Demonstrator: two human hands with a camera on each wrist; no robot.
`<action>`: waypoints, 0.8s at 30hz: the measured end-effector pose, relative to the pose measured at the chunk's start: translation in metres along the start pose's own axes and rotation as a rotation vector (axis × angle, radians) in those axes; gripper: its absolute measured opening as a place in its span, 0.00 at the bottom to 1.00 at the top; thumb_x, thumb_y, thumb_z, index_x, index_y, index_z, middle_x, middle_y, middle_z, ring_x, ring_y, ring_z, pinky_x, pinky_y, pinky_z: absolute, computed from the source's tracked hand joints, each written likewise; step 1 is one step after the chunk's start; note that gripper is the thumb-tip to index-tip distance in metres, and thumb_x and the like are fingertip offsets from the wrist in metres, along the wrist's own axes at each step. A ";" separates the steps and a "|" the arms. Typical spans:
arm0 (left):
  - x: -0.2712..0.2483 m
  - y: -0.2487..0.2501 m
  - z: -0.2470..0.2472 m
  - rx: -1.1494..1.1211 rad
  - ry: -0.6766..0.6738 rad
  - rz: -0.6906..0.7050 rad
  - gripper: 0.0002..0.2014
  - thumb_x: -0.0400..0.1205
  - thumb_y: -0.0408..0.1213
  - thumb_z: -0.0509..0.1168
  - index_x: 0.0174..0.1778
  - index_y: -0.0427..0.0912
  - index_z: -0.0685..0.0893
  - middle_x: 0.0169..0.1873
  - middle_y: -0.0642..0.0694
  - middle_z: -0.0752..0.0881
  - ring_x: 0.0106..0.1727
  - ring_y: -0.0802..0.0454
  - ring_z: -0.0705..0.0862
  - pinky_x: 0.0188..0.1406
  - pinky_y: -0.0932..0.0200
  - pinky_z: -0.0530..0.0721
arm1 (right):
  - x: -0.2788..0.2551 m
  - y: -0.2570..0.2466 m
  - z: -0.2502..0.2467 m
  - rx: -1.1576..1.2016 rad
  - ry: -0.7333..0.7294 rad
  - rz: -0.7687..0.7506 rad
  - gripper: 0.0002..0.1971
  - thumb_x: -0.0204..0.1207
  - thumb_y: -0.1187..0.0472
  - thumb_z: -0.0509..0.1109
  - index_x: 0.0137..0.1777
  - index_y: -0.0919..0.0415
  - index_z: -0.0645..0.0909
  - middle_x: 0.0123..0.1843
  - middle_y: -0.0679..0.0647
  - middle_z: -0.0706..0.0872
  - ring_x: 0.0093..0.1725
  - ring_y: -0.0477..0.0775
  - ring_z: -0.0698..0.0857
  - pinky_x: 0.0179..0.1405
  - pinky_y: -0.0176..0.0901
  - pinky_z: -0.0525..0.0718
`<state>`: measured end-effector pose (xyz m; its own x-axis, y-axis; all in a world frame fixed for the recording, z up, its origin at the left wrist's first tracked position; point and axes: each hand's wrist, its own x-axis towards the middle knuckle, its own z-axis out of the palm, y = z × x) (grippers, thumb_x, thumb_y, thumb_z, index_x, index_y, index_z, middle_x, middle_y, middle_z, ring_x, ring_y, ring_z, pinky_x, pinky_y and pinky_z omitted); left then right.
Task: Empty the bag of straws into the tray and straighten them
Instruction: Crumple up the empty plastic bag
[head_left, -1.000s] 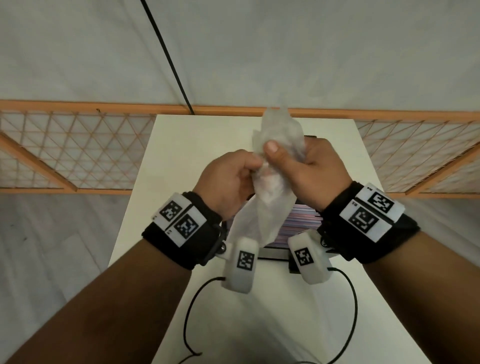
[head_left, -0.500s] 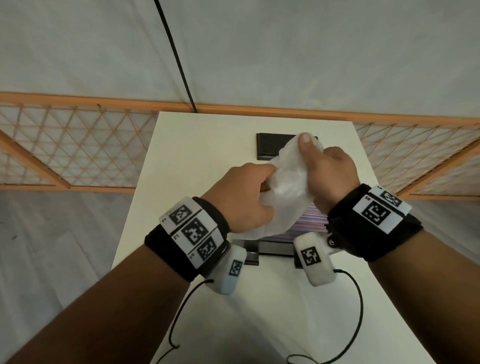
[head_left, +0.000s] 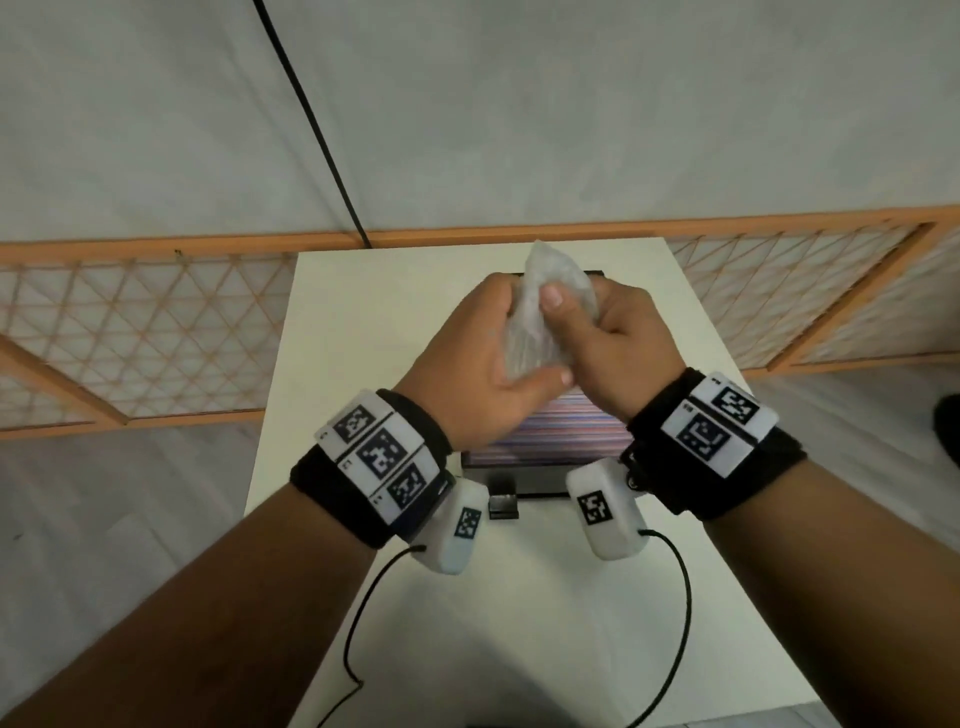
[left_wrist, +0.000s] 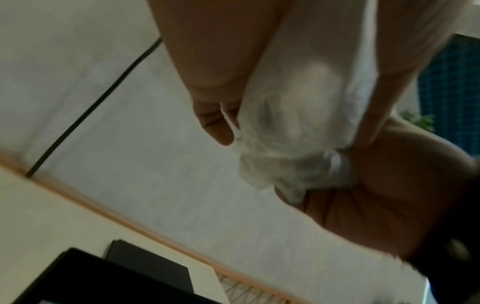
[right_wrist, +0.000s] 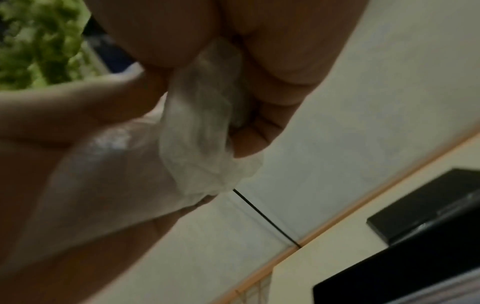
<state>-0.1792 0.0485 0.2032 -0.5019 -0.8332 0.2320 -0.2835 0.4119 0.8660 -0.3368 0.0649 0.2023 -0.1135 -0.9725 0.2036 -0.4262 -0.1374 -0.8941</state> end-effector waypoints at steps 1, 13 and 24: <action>-0.003 0.002 0.007 0.086 0.020 0.057 0.30 0.69 0.54 0.75 0.63 0.44 0.75 0.56 0.47 0.80 0.57 0.46 0.82 0.54 0.44 0.84 | 0.001 -0.001 -0.005 0.093 0.013 0.045 0.21 0.83 0.47 0.65 0.45 0.66 0.86 0.38 0.59 0.91 0.39 0.58 0.90 0.40 0.52 0.88; -0.035 0.018 0.049 0.227 0.067 -0.001 0.50 0.63 0.41 0.86 0.78 0.52 0.65 0.72 0.47 0.74 0.72 0.54 0.77 0.68 0.57 0.80 | -0.031 0.012 -0.009 0.564 -0.579 0.547 0.05 0.78 0.69 0.63 0.44 0.64 0.80 0.39 0.63 0.83 0.36 0.60 0.83 0.28 0.46 0.76; -0.120 -0.038 -0.035 0.165 0.109 -0.411 0.42 0.74 0.40 0.77 0.82 0.55 0.65 0.73 0.48 0.81 0.72 0.51 0.82 0.69 0.53 0.82 | -0.056 -0.010 0.072 0.248 -0.718 0.222 0.22 0.71 0.47 0.73 0.56 0.64 0.86 0.48 0.65 0.91 0.46 0.65 0.89 0.49 0.60 0.84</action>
<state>-0.0795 0.1196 0.1576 -0.2342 -0.9701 -0.0632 -0.5724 0.0850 0.8156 -0.2614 0.1071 0.1706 0.4704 -0.8542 -0.2215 -0.2393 0.1181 -0.9637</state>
